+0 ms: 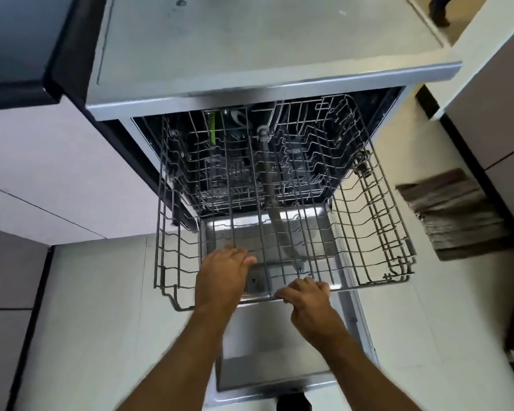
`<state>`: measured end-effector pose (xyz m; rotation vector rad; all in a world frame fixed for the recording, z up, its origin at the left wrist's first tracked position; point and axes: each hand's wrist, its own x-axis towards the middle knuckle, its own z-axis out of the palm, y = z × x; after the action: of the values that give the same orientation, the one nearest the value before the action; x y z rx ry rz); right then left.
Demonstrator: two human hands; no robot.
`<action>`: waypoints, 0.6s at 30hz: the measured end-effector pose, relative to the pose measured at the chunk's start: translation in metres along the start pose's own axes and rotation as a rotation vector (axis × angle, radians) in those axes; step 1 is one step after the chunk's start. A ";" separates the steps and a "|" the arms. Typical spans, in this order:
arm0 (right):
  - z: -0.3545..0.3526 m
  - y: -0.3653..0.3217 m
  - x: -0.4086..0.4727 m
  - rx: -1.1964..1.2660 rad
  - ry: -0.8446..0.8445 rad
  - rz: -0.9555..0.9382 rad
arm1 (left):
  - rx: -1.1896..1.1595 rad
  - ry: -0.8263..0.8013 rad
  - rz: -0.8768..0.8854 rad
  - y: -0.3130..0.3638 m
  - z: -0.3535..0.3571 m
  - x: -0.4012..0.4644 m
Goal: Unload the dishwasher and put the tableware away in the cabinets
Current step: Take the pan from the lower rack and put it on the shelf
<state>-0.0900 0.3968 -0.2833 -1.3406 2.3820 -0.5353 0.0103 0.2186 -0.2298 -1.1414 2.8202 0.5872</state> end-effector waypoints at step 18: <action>-0.074 0.008 0.239 0.077 -0.078 -0.025 | -0.009 0.142 0.024 0.004 -0.018 0.161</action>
<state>-0.2481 0.2048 -0.2520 -1.3349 2.2622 -0.5653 -0.1079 0.1079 -0.2402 -1.1981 2.9570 0.5407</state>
